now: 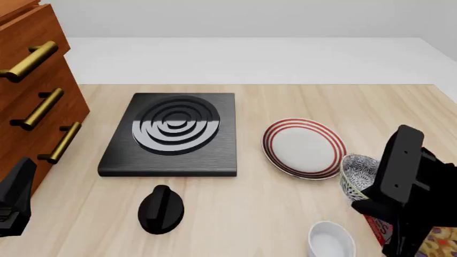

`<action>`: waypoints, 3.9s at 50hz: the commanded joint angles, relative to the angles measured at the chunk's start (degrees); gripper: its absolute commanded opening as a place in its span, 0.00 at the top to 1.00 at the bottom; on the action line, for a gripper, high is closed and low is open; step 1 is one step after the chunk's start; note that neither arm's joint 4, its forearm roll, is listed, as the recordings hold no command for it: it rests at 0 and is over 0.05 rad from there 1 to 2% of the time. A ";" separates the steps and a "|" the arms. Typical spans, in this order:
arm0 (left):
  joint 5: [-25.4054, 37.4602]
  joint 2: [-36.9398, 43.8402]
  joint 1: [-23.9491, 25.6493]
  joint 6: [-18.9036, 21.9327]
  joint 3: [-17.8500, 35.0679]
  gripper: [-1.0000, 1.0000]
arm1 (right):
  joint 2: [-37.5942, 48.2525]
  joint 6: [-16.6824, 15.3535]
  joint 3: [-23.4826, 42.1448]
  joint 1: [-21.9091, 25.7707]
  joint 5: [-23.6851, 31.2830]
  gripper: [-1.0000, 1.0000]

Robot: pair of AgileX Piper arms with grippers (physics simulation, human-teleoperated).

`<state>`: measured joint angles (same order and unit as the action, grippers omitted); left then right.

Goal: Pick the akita bowl on the ramekin and place it on the plate.

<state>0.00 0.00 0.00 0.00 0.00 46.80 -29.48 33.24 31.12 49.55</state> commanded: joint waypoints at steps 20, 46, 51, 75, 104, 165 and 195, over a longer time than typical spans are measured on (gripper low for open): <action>0.00 0.00 0.00 0.00 0.00 0.00 | 10.49 -7.00 7.75 -7.48 -5.76 1.00; 0.00 0.00 0.00 0.00 0.00 0.00 | 23.52 -12.33 11.45 -11.09 -16.05 1.00; 0.00 0.00 0.00 0.00 0.00 0.00 | 26.10 -12.98 13.50 -11.85 -16.62 1.00; 0.00 0.00 0.00 0.00 0.00 0.00 | 34.53 -13.52 19.91 -12.38 -18.06 1.00; 0.00 0.00 0.00 0.00 0.00 0.00 | 42.05 -12.36 25.37 -11.12 -19.87 1.00; 0.00 0.00 0.00 0.00 0.00 0.00 | 51.15 -13.02 27.77 -12.41 -23.59 1.00; 0.00 0.00 0.00 0.00 0.00 0.00 | 53.77 -10.63 28.34 -10.41 -23.35 1.00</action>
<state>0.00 0.00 0.00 0.00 0.00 100.24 -40.93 61.23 20.37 25.98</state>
